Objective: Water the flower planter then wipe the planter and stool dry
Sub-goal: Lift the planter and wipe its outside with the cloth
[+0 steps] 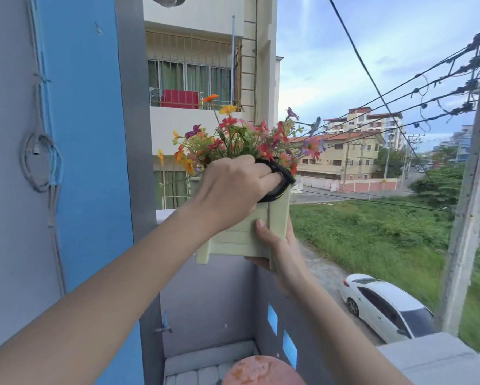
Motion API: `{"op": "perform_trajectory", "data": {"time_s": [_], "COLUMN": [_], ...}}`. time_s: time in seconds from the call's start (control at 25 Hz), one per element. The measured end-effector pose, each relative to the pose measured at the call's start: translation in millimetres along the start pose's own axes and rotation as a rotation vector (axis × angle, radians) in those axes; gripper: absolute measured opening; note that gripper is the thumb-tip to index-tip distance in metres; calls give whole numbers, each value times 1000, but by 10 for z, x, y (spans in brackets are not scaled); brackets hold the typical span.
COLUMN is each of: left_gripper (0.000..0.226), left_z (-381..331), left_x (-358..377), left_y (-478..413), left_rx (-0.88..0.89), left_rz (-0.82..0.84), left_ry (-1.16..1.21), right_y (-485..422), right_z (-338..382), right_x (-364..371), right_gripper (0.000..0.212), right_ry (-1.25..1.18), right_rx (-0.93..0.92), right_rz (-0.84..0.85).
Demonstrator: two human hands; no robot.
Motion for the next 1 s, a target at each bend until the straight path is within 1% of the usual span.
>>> {"op": "perform_trajectory", "data": {"time_s": [0.08, 0.2, 0.28, 0.36, 0.48, 0.6, 0.72, 0.84, 0.92, 1.0], "left_gripper": [31, 37, 37, 36, 34, 38, 49, 51, 52, 59], "left_z": [4, 209, 335, 280, 21, -13, 192, 298, 118, -215], "left_x": [28, 47, 42, 24, 20, 27, 39, 63, 88, 145], "left_y": [-21, 160, 298, 301, 76, 4, 305, 592, 724, 894], "left_rx": [17, -45, -99, -98, -61, -52, -78, -166, -198, -138], "left_rz": [7, 45, 52, 16, -37, -63, -87, -123, -121, -80], "left_ry": [15, 25, 22, 4, 21, 17, -53, -126, -126, -107], "right_y": [2, -6, -14, -22, -11, -14, -15, -17, -11, -11], "right_z": [-15, 2, 38, 56, 40, 14, 72, 149, 170, 174], "right_x": [13, -95, -171, -157, 24, 83, -24, -125, -124, -115], "right_gripper": [84, 83, 90, 94, 88, 84, 81, 76, 71, 64], "right_ry": [-25, -20, 15, 38, 24, -22, -30, 7, 7, 1], "right_rx": [8, -8, -23, -29, -42, -44, -48, -65, -68, -73], "right_rz": [-21, -31, -23, -10, 13, -3, 1, 2, 5, 10]}}
Point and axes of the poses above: each hand's wrist, its own y-axis away from the middle knuckle, its own x-axis out of the palm, z = x × y, the point moved 5 cm from there along -y, towards the middle knuckle, and after that the axes turned 1 degree about -z, right-handed, at the moved point
